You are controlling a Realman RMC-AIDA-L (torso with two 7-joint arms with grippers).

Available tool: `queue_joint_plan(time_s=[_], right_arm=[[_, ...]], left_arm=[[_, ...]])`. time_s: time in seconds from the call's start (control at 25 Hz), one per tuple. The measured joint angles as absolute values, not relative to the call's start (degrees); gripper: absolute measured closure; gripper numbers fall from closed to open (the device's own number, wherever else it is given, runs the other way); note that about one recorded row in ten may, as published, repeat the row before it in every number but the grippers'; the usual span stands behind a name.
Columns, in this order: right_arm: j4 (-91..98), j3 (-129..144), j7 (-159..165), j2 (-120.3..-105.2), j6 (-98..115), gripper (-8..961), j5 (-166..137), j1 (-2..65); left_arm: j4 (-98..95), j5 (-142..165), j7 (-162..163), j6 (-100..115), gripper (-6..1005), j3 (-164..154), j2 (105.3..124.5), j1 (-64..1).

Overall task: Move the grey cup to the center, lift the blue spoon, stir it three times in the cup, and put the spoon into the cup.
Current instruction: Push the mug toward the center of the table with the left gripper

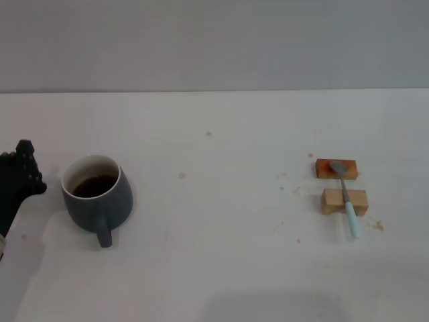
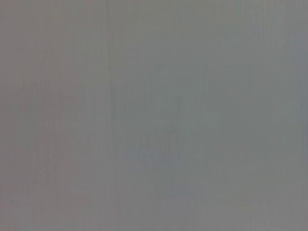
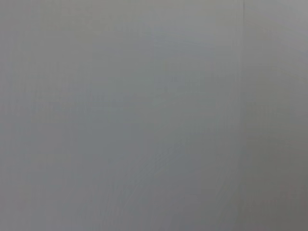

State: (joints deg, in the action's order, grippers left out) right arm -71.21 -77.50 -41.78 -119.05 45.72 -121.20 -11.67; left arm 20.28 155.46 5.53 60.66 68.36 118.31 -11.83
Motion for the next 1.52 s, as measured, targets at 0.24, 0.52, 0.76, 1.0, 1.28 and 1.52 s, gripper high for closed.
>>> queue_joint_plan(time_s=[0.24,0.52,0.76,1.0,1.28,1.52], right_arm=[[-72.1,-76.8,-41.9,-119.07,46.0,237,-121.2,-12.2],[-72.4,-76.6,-41.9,-118.97,46.0,237,-121.2,-12.4],[-72.4,-76.5,-42.0,-118.92,46.0,236,-121.2,-12.4],[-72.2,-76.5,-42.0,-118.83,46.0,237,-121.2,-12.0],[-72.0,-76.7,-42.0,-118.82,46.0,236,-121.3,-11.8],[-71.8,-76.7,-42.0,-118.82,46.1,236,-121.3,-11.6]], left_arm=[[15.1,155.8,4.5,60.3,1001,67.6,118.67,-14.4],[15.3,155.9,3.5,59.8,1001,63.7,118.74,-14.1],[15.7,155.5,3.3,59.8,1001,59.4,118.82,-13.9],[16.3,155.7,3.3,59.8,1001,56.7,118.82,-13.9],[17.9,155.8,3.0,60.0,1001,52.8,118.77,-13.8],[18.8,155.7,2.9,60.1,1001,49.9,118.82,-13.7]])
